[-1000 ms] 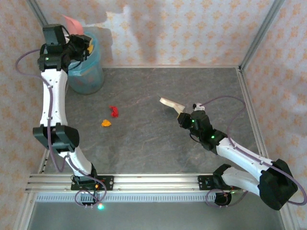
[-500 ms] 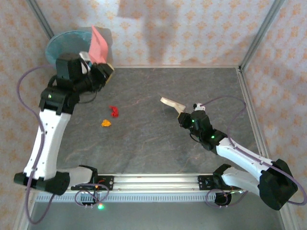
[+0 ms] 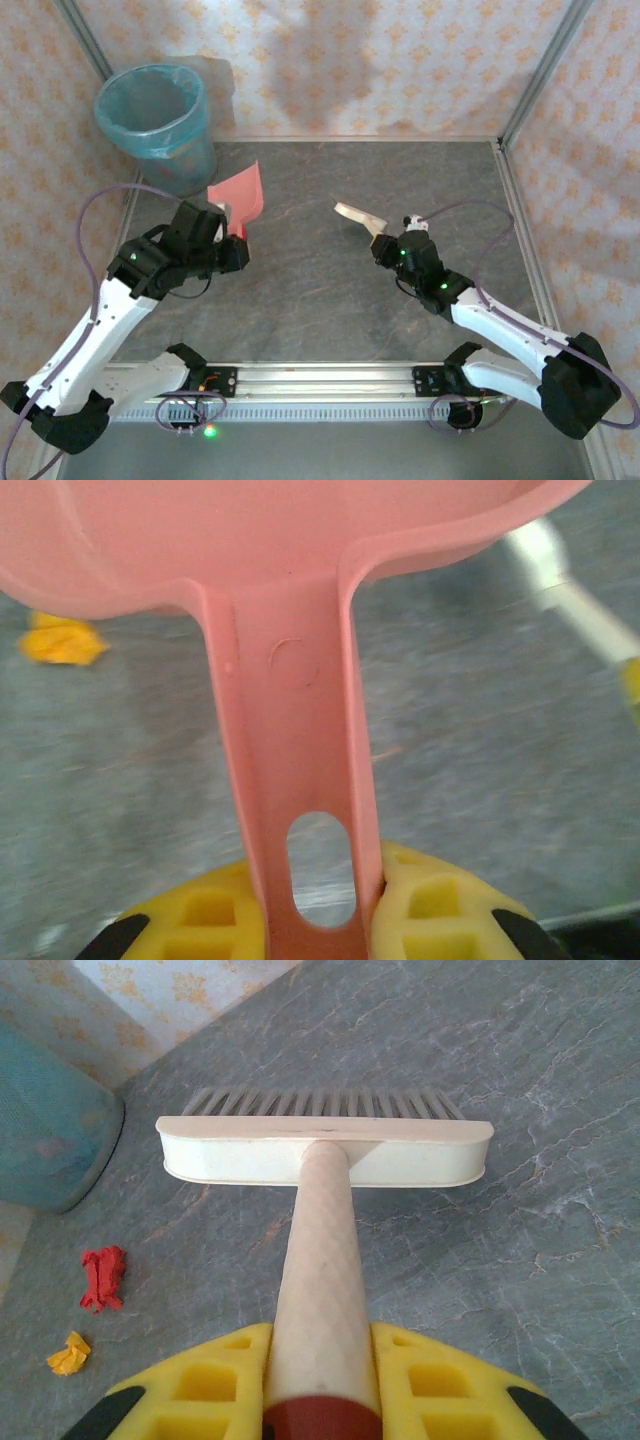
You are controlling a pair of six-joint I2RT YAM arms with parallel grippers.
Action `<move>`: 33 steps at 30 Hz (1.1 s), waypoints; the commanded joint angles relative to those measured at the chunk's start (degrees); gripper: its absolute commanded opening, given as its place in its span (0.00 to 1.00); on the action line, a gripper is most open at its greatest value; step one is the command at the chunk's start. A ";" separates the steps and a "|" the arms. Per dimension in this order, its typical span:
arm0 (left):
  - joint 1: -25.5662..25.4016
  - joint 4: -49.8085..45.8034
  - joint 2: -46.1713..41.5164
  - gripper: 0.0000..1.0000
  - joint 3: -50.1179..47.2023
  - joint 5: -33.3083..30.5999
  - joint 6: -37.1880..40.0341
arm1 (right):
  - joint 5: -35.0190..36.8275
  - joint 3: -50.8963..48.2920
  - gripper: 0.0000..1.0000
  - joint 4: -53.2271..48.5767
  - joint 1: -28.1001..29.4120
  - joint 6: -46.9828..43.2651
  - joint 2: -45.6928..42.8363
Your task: Sweep away the paper scraps from the table
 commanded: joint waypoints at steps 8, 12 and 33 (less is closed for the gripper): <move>-0.21 -1.58 -4.95 0.00 -9.26 -20.27 3.26 | 5.13 12.63 0.00 -3.77 9.41 -11.80 6.25; 0.05 -1.66 -6.08 0.00 -9.74 -21.70 2.84 | 6.00 21.53 0.00 -6.72 15.35 -19.48 14.30; 0.77 -3.21 -12.40 0.00 -9.95 -27.38 -1.16 | -13.35 49.11 0.00 -1.56 25.55 -53.52 48.72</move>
